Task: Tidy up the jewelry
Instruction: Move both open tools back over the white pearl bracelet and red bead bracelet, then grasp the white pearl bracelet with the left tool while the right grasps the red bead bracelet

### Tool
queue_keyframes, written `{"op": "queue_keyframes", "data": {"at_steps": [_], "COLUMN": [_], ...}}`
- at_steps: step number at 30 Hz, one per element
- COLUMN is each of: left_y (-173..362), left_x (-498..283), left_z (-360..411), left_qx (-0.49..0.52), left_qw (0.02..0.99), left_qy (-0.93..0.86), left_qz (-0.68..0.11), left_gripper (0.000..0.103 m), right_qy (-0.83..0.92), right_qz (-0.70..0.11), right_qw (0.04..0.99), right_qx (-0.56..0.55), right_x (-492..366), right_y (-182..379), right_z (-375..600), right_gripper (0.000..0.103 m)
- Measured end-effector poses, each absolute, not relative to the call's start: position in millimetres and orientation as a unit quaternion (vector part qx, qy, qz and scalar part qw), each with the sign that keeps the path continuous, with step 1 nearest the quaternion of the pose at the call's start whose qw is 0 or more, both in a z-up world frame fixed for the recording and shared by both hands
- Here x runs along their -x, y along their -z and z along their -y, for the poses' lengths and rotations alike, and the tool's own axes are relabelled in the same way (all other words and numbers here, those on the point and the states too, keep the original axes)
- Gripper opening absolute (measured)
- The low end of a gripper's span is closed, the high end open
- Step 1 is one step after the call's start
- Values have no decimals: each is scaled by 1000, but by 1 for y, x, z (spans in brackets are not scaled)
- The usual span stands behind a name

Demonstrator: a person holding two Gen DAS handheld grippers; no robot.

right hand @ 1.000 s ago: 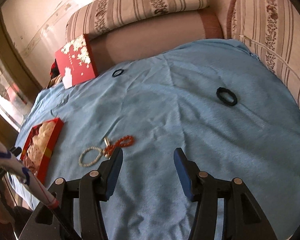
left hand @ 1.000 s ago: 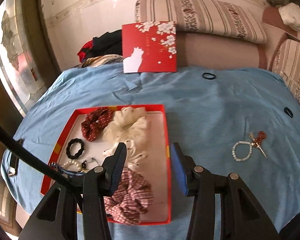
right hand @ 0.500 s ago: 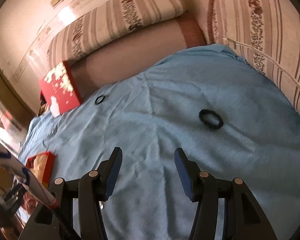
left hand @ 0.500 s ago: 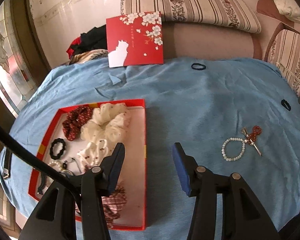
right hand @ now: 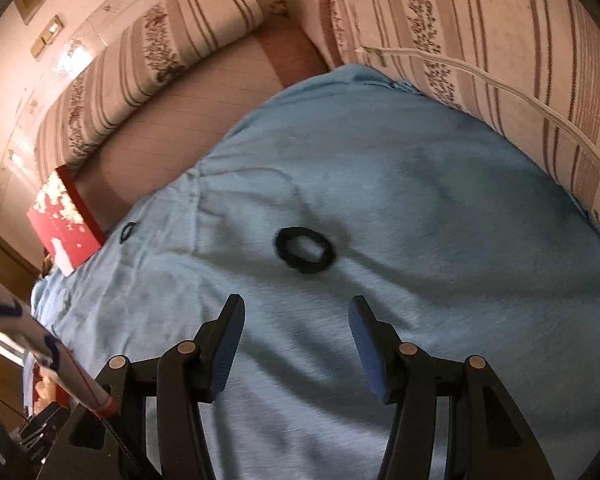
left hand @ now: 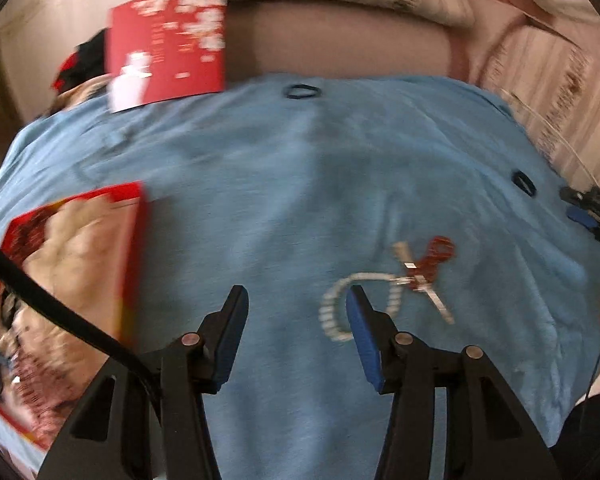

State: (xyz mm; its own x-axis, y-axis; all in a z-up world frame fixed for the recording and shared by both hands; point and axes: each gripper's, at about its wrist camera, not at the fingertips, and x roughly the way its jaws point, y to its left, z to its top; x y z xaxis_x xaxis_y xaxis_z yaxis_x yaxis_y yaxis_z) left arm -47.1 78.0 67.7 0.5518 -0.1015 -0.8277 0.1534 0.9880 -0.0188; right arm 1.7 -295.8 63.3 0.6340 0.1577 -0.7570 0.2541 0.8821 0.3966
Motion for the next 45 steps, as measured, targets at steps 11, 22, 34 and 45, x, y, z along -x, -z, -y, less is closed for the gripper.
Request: {"op": "queue_keyframes", "data": {"at_steps": [11, 22, 34, 45], "left_y": [-19, -24, -20, -75], "left_x": [27, 36, 47, 67], "left_z": [-11, -71, -75, -117], "left_qx": [-124, -50, -18, 53], "left_qw": [837, 847, 847, 875], "left_qy": [172, 145, 178, 169], "left_qz": [-504, -510, -500, -450], "left_gripper": [50, 5, 31, 5], "right_qy": [1, -165, -188, -202], "right_qz": [-445, -478, -507, -446], "right_qw": [866, 844, 833, 854], "right_qx": [-229, -181, -120, -176], "right_x": [-12, -18, -30, -11], "right_y": [-48, -43, -21, -66], "right_z": [282, 167, 87, 95], "right_gripper": [58, 58, 29, 9]}}
